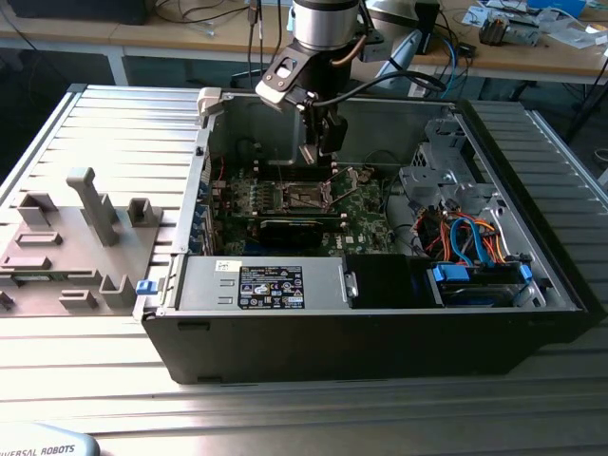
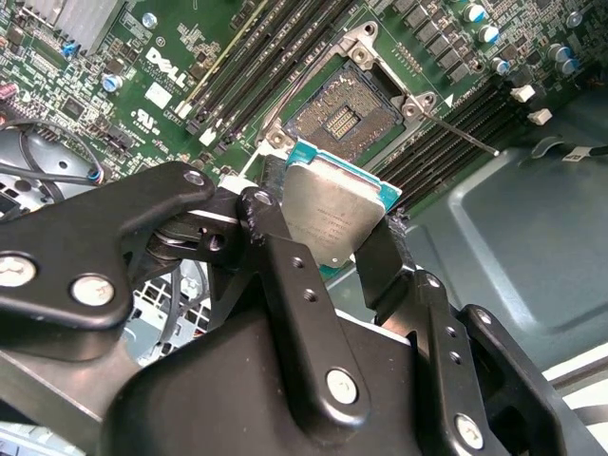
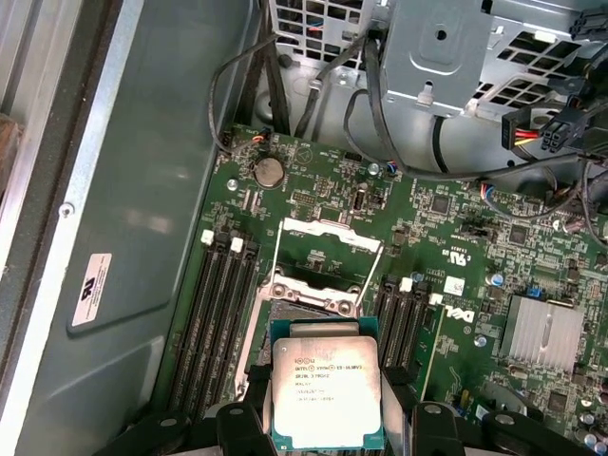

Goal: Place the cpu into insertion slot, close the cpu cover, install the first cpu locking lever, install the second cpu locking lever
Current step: 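Place the cpu into insertion slot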

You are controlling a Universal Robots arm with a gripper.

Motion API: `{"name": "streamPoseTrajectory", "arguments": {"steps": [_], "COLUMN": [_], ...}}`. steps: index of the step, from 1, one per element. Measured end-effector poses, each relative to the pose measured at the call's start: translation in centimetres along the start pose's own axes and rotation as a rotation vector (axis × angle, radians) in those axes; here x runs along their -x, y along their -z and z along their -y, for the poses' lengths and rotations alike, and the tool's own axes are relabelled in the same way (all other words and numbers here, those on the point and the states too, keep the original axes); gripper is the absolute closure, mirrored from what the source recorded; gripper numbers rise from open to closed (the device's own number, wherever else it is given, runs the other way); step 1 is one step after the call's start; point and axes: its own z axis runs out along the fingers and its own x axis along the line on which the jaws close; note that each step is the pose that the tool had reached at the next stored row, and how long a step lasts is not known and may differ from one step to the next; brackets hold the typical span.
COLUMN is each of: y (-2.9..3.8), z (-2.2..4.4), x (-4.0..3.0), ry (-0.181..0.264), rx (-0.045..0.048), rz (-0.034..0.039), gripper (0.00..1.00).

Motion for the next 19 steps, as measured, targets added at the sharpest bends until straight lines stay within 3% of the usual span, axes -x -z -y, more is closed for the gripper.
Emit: {"name": "streamPoseTrajectory", "arguments": {"steps": [19], "y": [-0.05], "z": [0.00], "x": [0.00], "ry": [-0.049], "rx": [-0.0006], "rz": [0.0057], "gripper": [0.46]}}
